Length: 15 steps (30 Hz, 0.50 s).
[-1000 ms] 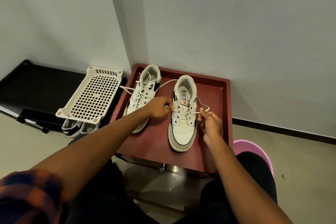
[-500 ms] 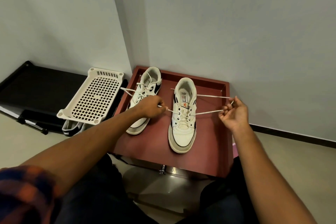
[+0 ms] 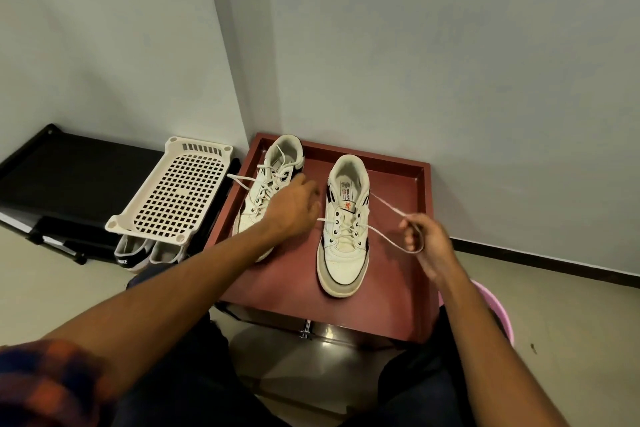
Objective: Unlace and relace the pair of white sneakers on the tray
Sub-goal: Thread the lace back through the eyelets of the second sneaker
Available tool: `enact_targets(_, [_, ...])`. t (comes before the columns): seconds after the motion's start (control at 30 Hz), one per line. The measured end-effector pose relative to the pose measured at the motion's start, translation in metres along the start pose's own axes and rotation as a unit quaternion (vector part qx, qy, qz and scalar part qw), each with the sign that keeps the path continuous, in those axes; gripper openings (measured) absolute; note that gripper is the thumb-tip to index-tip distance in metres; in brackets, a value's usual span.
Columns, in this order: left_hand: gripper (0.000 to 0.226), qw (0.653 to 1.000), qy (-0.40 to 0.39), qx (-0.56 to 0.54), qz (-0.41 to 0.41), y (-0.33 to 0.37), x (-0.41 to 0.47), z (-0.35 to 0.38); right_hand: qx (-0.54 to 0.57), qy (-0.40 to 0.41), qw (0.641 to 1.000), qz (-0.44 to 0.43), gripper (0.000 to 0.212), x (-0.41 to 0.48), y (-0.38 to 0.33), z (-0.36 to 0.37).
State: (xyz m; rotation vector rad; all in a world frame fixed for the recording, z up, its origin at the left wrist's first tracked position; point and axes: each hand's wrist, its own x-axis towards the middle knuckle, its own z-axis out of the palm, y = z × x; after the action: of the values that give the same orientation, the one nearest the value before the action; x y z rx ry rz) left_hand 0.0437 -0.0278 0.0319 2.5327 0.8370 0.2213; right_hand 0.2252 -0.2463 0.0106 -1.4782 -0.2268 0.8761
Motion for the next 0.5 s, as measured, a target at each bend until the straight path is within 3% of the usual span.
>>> enact_targets(0.07, [0.020, 0.994, -0.033, -0.101, 0.012, 0.025, -0.007, 0.006, -0.073, -0.059, 0.996, -0.001, 0.034, -0.015, 0.006, 0.013])
enact_targets(0.17, [0.038, 0.970, -0.116, -0.211, -0.025, 0.057, -0.016, 0.028, -0.142, -0.155, 0.978, 0.018, 0.038, -0.031, 0.009, 0.038])
enact_targets(0.23, [0.050, 0.938, -0.134, -0.302, -0.104, 0.072, -0.015, 0.039, -0.182, -0.206, 0.961, 0.019, 0.037, -0.037, 0.012, 0.050])
enact_targets(0.3, [0.048, 0.895, -0.152, -0.378, -0.179, 0.084, -0.010, 0.045, -0.199, -0.238, 0.950, 0.020, 0.035, -0.039, 0.018, 0.053])
enact_targets(0.37, [0.039, 0.895, -0.178, -0.357, -0.198, 0.088, -0.004, 0.050, -0.204, -0.262, 0.943, 0.026, 0.031, -0.039, 0.024, 0.051])
enact_targets(0.5, [0.025, 0.956, -0.182, -0.178, -0.149, 0.085, -0.004, 0.054, -0.234, -0.269, 0.934, 0.040, 0.021, -0.034, 0.032, 0.044])
